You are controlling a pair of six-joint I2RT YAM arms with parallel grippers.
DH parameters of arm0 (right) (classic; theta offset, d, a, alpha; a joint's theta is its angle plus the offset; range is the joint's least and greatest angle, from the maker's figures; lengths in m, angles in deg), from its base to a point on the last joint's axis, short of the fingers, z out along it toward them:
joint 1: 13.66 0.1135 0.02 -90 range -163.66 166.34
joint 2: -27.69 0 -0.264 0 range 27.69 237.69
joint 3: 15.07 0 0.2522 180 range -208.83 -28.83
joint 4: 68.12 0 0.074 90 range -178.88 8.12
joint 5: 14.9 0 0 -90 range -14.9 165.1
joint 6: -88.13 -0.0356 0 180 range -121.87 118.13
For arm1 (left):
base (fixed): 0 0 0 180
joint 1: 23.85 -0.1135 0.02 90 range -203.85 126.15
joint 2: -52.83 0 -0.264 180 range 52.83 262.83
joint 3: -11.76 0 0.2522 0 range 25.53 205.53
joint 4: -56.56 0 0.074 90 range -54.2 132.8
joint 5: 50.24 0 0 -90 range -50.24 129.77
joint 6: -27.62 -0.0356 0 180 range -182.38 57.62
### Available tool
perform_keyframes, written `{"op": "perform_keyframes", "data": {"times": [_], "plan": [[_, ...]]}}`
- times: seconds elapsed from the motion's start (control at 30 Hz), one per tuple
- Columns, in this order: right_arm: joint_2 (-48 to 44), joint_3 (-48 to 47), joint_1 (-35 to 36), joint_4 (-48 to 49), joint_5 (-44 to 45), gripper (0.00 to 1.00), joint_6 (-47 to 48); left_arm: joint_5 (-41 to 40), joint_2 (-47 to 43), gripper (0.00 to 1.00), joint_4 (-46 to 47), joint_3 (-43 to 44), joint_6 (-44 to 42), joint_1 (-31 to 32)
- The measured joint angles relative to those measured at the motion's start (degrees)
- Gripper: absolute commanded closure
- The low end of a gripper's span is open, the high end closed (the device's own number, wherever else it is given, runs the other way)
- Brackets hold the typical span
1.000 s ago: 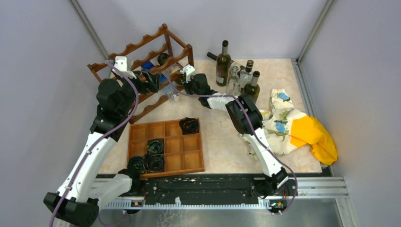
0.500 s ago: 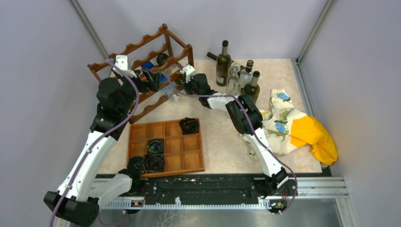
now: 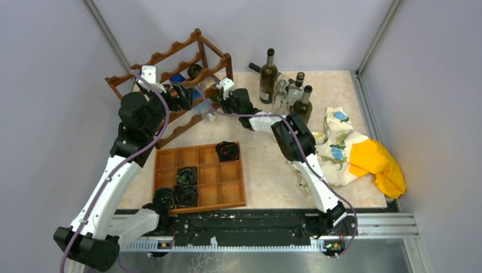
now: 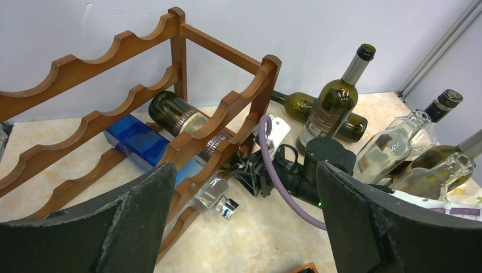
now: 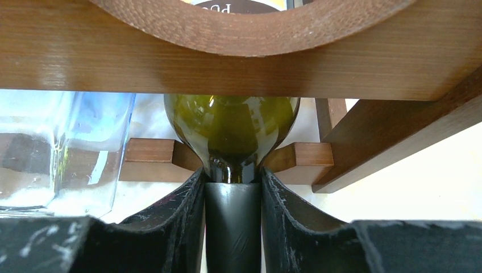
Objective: Put the wine bottle on the wine rack
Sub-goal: Place the wine bottle in the wine rack.
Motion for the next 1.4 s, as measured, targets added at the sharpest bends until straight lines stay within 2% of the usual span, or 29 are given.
{"op": "perform_keyframes", "data": {"times": [0.17, 0.47, 0.77, 1.4], "plan": [[0.02, 0.00, 0.02, 1.05, -0.09, 0.63, -0.02, 0.00, 0.44, 0.02, -0.09, 0.52, -0.31, 0.00], [-0.02, -1.90, 0.07, 9.42, -0.20, 0.59, -0.15, 0.02, 0.44, 0.02, -0.04, 0.92, -0.87, 0.00], [-0.04, -1.22, 0.07, 10.64, -0.22, 0.54, 0.07, 0.04, 0.39, 0.02, -0.07, 0.92, -1.14, 0.00], [-9.18, 14.14, 0.07, 12.48, -1.42, 0.56, 2.01, 0.39, -2.71, 0.02, -0.02, -0.37, -0.85, 0.00]]}}
